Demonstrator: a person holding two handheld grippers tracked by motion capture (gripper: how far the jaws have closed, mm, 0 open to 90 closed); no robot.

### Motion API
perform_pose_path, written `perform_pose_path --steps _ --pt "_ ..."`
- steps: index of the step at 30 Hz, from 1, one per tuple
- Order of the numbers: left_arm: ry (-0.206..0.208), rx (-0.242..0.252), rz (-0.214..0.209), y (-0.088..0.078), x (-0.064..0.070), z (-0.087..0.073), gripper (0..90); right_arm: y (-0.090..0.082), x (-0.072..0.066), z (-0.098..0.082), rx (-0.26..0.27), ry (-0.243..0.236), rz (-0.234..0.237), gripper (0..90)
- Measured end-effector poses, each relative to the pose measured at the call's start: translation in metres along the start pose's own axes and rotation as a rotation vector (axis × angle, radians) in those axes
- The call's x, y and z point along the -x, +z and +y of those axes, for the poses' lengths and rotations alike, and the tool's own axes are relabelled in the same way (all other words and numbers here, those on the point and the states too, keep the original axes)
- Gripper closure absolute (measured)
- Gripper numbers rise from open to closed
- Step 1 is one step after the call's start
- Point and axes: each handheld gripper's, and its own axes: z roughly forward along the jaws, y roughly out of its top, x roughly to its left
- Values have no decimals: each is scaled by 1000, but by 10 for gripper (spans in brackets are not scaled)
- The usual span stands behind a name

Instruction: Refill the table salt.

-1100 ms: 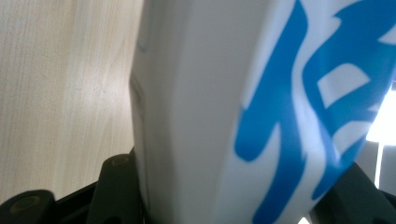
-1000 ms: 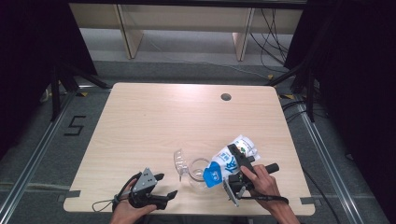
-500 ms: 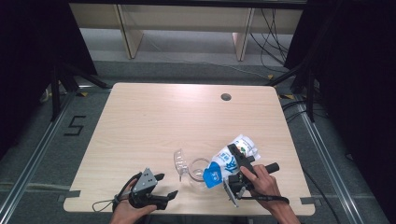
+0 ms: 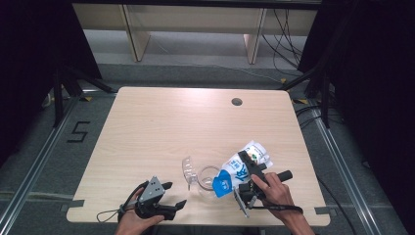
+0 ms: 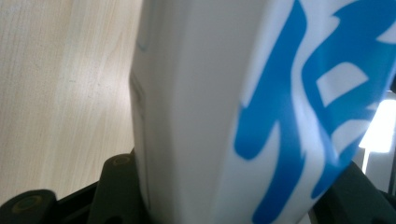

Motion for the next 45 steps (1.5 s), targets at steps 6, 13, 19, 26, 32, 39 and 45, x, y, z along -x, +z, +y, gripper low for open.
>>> perform_pose_path --steps 6,13,19,26,32,39,45 --pt "5 -5 -5 0 0 0 218 1 6 2 15 -91 2 486" --pt "0 3 -1 0 1 0 218 2 3 1 14 -69 -1 486" --pt "-30 4 0 1 2 0 218 1 5 1 13 -78 -3 487" --pt "-30 5 -1 1 2 0 218 0 1 1 -14 -58 12 488" --pt "-28 4 -1 0 2 0 218 0 3 2 -14 -83 12 491" --pt "-30 3 -2 1 2 0 218 0 3 1 -11 -94 7 492" --pt "-25 -2 0 0 2 0 218 0 3 1 -23 -88 17 494"
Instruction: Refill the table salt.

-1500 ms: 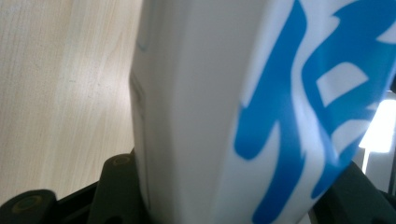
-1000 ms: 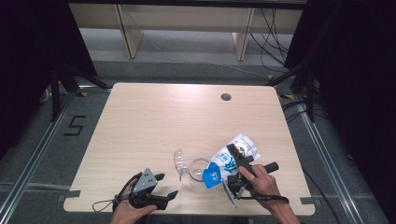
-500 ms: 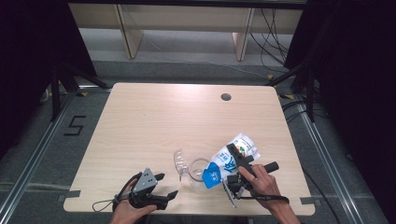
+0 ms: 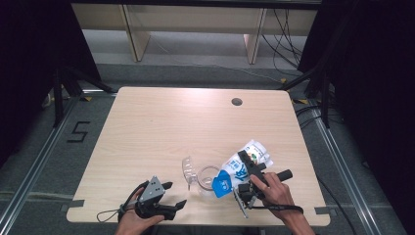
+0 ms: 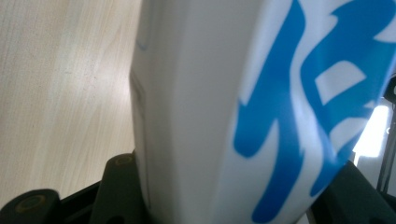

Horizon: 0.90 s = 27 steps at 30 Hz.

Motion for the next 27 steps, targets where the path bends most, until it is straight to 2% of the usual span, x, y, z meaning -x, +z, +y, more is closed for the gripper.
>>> perform_pose_path --steps 2,3,4,8,9,11,12,13,14,20,23,24,25,27 --pt "1 -1 -1 0 0 0 218 0 1 0 2 -17 -7 494" --pt "-4 5 -2 0 1 0 218 0 0 0 0 -4 -3 494" --pt "0 0 0 0 0 0 218 1 -1 0 12 1 -18 494" --pt "-1 2 -1 0 0 0 218 1 -1 0 9 0 -18 494" --pt "-1 1 0 0 0 0 218 1 0 0 7 -11 -10 494" --pt "-1 0 0 0 0 0 218 1 2 1 20 -33 -22 494" --pt "-1 1 0 0 0 0 218 2 1 0 24 -29 -33 494" --pt "-1 1 0 0 0 0 218 1 2 1 12 -42 -24 494" --pt "-2 3 1 0 0 0 218 2 4 1 33 -66 -47 495" --pt "0 2 0 0 0 0 218 2 4 1 33 -64 -45 496" --pt "1 2 1 1 0 0 218 2 1 0 26 -37 -42 499" --pt "8 2 2 1 0 0 218 1 2 1 15 -46 -38 499" --pt "24 2 2 1 -1 1 218 1 4 1 32 -69 -47 499" --pt "22 0 6 0 -1 1 218 1 4 1 27 -69 -41 500"
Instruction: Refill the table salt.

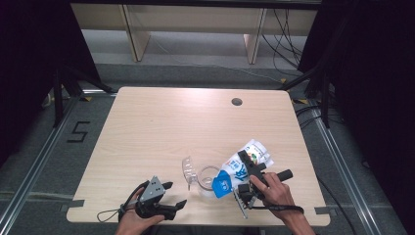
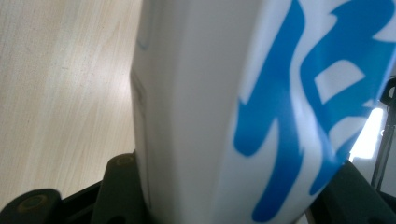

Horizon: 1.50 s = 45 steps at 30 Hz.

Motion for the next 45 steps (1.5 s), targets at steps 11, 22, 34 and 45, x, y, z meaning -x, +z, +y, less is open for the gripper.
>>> perform_pose_path --steps 11,22,34,45 --pt "-7 6 -8 0 0 0 218 -1 -5 -1 -22 47 6 502" --pt "-5 6 -7 0 0 0 218 -1 -2 0 -15 19 -3 504" --pt "-6 3 -3 0 0 0 218 -1 -2 0 -18 6 -7 507" --pt "-5 2 -3 0 0 0 218 -2 -1 0 -29 10 5 507"
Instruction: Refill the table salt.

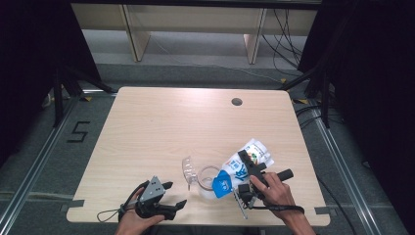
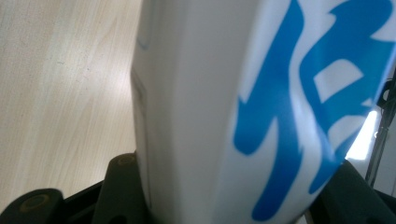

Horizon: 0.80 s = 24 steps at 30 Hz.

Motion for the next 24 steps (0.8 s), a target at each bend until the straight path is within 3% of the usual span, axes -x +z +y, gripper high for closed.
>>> perform_pose_path --steps 1,17,19,20,24 --pt "0 0 0 0 0 0 218 -1 -2 0 -12 29 4 508" --pt "1 2 -2 0 0 0 218 -1 -2 0 -8 18 5 513" --pt "-15 2 -1 0 1 0 218 -1 -2 0 -9 18 4 514" --pt "3 1 1 0 0 0 218 -1 -2 0 -8 15 4 514" --pt "0 1 1 0 0 0 218 -1 -2 0 -9 13 0 514"
